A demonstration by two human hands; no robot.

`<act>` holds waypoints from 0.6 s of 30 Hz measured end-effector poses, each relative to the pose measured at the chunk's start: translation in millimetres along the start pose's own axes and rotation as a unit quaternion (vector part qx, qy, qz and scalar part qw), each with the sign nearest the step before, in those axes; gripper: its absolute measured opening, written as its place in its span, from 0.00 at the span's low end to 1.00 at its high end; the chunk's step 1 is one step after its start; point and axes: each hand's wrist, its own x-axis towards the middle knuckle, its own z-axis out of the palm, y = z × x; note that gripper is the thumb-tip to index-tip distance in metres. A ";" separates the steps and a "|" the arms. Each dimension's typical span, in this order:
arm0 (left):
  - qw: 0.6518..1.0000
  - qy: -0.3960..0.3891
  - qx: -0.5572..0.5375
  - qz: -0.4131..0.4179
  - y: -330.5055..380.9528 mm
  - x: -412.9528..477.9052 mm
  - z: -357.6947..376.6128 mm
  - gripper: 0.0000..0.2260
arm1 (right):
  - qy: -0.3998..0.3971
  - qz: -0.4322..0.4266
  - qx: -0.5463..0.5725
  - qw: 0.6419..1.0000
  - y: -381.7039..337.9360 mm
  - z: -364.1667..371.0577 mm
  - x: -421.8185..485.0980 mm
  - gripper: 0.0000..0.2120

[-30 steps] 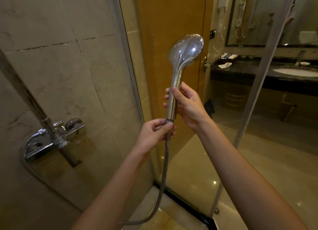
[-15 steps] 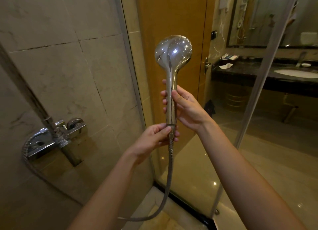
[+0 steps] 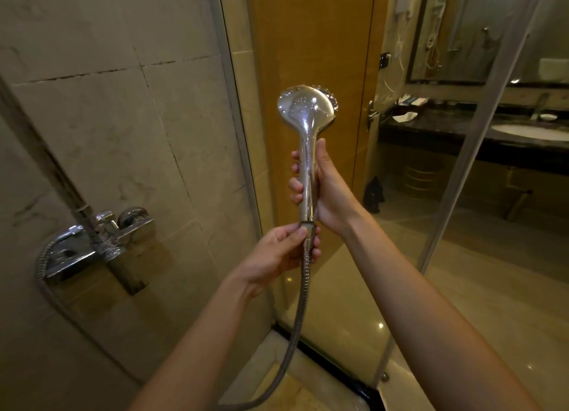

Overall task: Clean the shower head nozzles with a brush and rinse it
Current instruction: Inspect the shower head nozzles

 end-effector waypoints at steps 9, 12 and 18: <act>0.996 -0.030 -0.082 -0.006 2.3 -2.0 -6.0 0.11 | -0.002 -0.051 -0.041 0.998 2.4 11.8 4.1 0.14; 0.996 -0.036 -0.076 -0.008 3.0 -3.9 -6.7 0.09 | -0.003 -0.044 -0.046 0.998 4.4 13.1 7.3 0.09; 0.999 0.021 -0.038 0.022 0.7 -5.3 -8.8 0.10 | -0.025 -0.053 -0.216 0.975 -3.3 14.8 5.3 0.13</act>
